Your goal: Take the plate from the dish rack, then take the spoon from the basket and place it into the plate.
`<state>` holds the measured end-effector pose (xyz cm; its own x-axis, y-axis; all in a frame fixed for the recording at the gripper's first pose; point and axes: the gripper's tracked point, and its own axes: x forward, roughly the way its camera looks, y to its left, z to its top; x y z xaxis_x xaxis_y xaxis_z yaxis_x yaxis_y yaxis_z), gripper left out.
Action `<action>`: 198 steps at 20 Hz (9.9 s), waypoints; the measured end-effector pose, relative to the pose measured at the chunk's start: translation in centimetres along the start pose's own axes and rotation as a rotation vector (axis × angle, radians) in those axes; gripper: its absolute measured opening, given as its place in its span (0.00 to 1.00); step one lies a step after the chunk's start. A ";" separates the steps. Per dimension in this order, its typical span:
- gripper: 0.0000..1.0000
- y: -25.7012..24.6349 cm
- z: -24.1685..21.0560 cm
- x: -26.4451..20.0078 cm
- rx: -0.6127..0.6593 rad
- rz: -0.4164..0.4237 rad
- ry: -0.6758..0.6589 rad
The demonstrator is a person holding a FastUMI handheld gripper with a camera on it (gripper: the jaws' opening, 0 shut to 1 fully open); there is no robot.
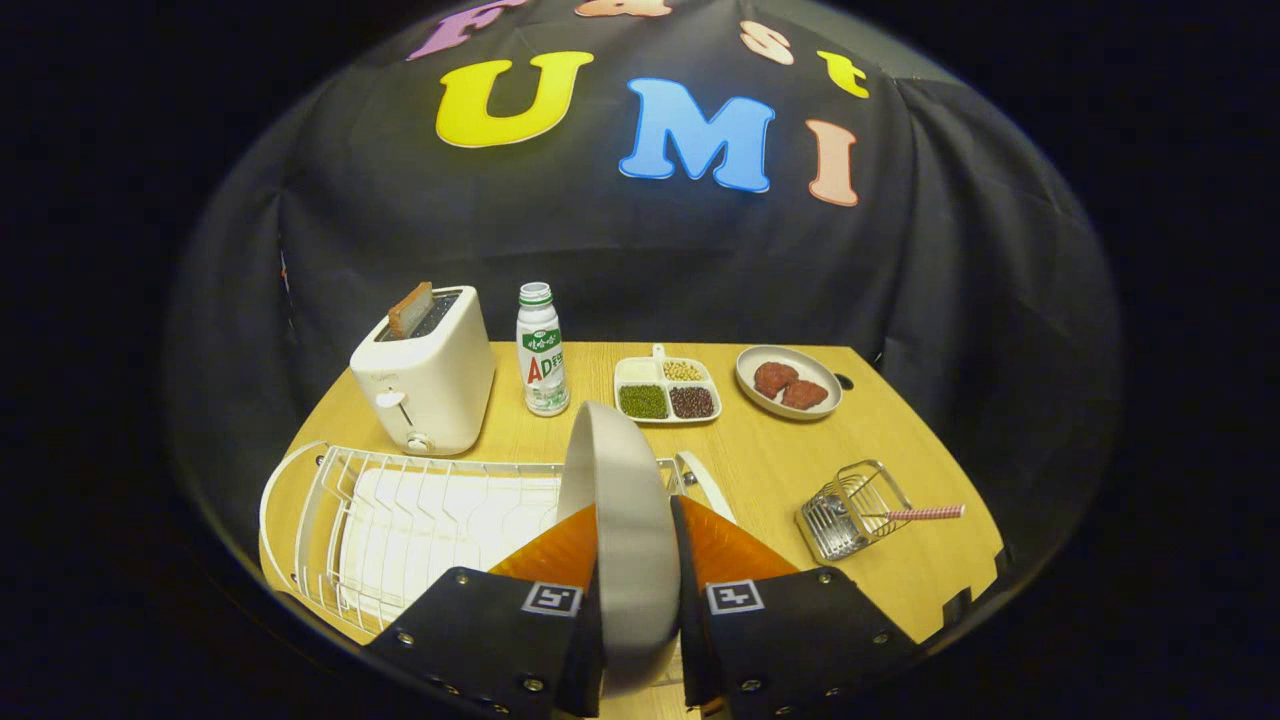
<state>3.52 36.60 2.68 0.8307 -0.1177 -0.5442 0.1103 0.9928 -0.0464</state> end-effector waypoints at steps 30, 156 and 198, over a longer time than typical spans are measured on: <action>0.17 -1.3 4.6 -6.0 -0.316 -0.246 -0.163; 0.03 -12.7 1.0 -13.6 0.100 0.051 -0.254; 0.22 -0.8 -14.7 -14.7 -0.052 0.405 -0.057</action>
<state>-16.78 37.82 -1.62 0.8305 0.2833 -0.4796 -0.2583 0.9587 0.1188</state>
